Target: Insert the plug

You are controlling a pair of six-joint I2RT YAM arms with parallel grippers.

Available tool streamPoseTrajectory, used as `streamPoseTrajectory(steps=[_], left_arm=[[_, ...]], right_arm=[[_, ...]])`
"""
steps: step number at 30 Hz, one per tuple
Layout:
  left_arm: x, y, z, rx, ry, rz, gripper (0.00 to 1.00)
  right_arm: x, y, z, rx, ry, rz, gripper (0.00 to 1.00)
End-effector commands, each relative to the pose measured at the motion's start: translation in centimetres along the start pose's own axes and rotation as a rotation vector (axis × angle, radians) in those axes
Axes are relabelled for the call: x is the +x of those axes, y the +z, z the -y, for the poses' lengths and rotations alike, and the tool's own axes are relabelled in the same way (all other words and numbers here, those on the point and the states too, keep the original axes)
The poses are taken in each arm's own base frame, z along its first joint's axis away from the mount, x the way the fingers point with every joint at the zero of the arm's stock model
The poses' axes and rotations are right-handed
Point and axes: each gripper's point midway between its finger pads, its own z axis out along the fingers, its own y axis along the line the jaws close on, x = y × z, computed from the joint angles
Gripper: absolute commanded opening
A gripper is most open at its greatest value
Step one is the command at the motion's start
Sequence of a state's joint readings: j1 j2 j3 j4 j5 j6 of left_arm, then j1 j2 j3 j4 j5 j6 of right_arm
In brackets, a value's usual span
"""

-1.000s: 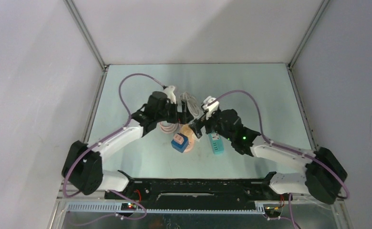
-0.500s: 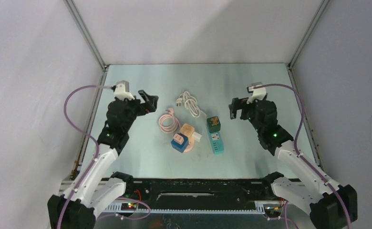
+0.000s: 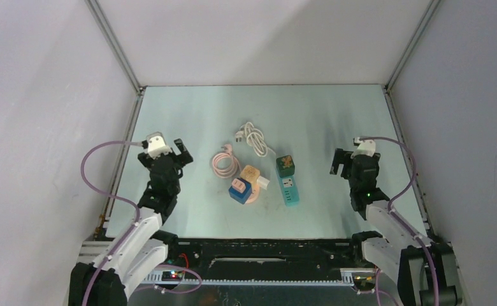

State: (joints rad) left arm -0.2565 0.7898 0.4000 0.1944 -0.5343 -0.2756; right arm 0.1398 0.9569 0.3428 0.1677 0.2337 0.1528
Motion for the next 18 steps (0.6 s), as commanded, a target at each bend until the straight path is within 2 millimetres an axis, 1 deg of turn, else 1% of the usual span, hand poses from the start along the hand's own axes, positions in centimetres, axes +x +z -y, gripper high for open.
streamPoseTrajectory(steps=[1,3,4,5,7,8,9,10,12,13,14,16,18], left_arm=[[-0.7,0.6,-1.8,-0.076,0.027,0.125,1.00],[-1.1,1.0,-2.0,-0.104,0.024,0.140,1.00],[-1.0,1.1,-2.3,-0.117,0.036,0.142,1.00],[-1.5,1.1,-2.3,-0.120,0.039,0.170,1.00],[-1.4,1.2,-2.7,-0.130,0.061,0.217,1.00],[-1.1,1.3,-3.0,-0.134,0.068,0.240,1.00],[-0.5,1.6,-3.1,-0.138,0.067,0.234,1.00],[0.7,2.1,-3.2,-0.147,0.083,0.187,1.00],[1.7,2.6,-3.2,-0.139,0.086,0.194,1.00],[1.7,2.8,-3.1,-0.150,0.104,0.187,1.00],[2.0,2.9,-2.5,-0.120,0.121,0.159,1.00],[1.9,2.8,-2.2,-0.089,0.128,0.178,1.00],[1.9,2.4,-1.8,-0.050,0.135,0.189,1.00]], right_arm=[[-3.0,1.0,1.5,0.085,0.013,0.208,1.00],[-2.7,1.4,1.9,0.109,0.002,0.219,1.00],[-3.0,1.5,1.8,0.104,-0.004,0.220,1.00],[-3.3,1.6,1.8,0.102,-0.013,0.237,1.00],[-3.6,1.7,1.7,0.102,-0.014,0.263,1.00],[-4.0,1.7,1.8,0.106,-0.007,0.289,1.00],[-4.2,1.6,1.8,0.103,-0.002,0.310,1.00],[-4.5,1.6,1.8,0.099,0.001,0.330,1.00],[-4.7,1.7,1.7,0.084,-0.002,0.343,1.00],[-5.0,1.8,1.8,0.083,-0.003,0.353,0.99],[-5.0,1.9,1.7,0.078,-0.006,0.357,1.00],[-5.1,2.1,1.4,0.062,-0.011,0.368,0.99],[-4.5,2.6,1.3,0.060,-0.024,0.367,1.00]])
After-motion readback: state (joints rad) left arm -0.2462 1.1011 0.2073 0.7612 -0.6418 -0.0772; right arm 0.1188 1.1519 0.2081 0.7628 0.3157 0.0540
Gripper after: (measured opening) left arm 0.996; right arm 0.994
